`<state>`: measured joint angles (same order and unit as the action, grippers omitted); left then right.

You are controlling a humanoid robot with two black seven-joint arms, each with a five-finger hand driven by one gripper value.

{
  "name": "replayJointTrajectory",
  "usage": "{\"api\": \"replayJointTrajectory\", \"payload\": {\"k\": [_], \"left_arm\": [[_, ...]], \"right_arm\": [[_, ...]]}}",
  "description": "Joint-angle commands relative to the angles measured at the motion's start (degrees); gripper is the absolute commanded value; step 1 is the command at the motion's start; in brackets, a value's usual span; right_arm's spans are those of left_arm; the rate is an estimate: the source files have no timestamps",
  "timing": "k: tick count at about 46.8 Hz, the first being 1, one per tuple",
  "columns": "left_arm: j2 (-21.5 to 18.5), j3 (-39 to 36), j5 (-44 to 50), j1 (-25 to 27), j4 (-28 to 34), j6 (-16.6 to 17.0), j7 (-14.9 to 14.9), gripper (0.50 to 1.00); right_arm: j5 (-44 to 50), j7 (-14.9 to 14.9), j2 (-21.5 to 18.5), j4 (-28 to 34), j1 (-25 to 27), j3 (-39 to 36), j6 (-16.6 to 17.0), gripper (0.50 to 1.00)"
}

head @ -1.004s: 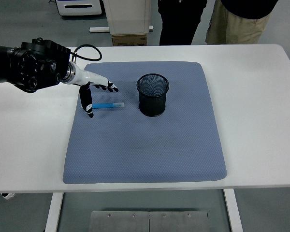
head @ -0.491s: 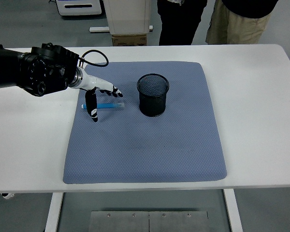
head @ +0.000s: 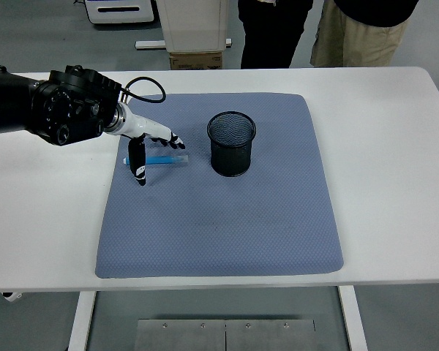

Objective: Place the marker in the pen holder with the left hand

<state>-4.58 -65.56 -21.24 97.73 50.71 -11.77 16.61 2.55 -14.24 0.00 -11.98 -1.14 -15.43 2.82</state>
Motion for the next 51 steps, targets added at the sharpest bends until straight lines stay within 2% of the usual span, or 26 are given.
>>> {"api": "replayJointTrajectory", "payload": {"k": [1, 6, 8, 15, 22, 31, 51], "left_arm": [[0.4, 0.0, -0.3, 0.0, 0.0, 0.0, 0.0, 0.924], [0.5, 0.0, -0.4, 0.0, -0.2, 0.0, 0.0, 0.912], [0.9, 0.0, -0.4, 0.0, -0.2, 0.0, 0.0, 0.886], [1.4, 0.2, -0.4, -0.1, -0.4, 0.0, 0.0, 0.877], [1.9, 0.2, -0.5, -0.1, -0.4, 0.0, -0.1, 0.845], [2.5, 0.3, -1.2, -0.1, -0.4, 0.0, -0.1, 0.76], [2.5, 0.6, -2.4, -0.1, -0.7, 0.0, -0.1, 0.692]], "right_arm": [[0.0, 0.0, 0.0, -0.1, 0.0, 0.0, 0.0, 1.0], [0.0, 0.0, 0.0, 0.0, 0.0, 0.0, 0.0, 1.0], [0.0, 0.0, 0.0, 0.0, 0.0, 0.0, 0.0, 1.0], [0.0, 0.0, 0.0, 0.0, 0.0, 0.0, 0.0, 1.0], [0.0, 0.0, 0.0, 0.0, 0.0, 0.0, 0.0, 1.0], [0.0, 0.0, 0.0, 0.0, 0.0, 0.0, 0.0, 1.0], [0.0, 0.0, 0.0, 0.0, 0.0, 0.0, 0.0, 1.0]]}}
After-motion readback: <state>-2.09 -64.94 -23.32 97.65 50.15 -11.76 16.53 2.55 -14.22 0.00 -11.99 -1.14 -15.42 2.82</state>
